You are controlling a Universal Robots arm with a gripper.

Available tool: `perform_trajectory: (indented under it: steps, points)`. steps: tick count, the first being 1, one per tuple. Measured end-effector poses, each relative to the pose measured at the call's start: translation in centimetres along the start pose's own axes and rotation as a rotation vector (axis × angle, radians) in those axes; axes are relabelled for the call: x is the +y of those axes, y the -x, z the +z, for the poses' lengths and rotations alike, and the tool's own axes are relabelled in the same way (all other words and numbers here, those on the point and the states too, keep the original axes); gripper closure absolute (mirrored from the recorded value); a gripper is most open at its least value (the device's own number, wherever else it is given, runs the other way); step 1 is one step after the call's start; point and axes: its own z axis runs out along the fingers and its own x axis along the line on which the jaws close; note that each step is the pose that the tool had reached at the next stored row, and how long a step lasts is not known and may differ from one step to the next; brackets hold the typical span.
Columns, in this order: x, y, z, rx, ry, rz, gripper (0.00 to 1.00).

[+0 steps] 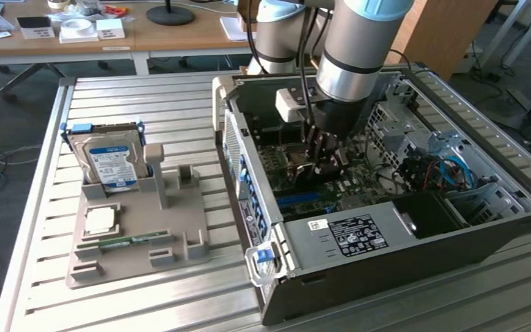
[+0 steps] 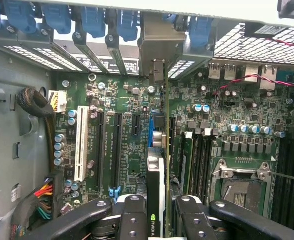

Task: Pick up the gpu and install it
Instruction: 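Insert the gpu into the slot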

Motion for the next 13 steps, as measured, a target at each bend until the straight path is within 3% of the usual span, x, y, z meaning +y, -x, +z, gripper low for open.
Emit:
perform_trajectory:
  steps: [13]
  points:
    - [-0.3, -0.01, 0.0, 0.0, -0.0002, 0.006, 0.73]
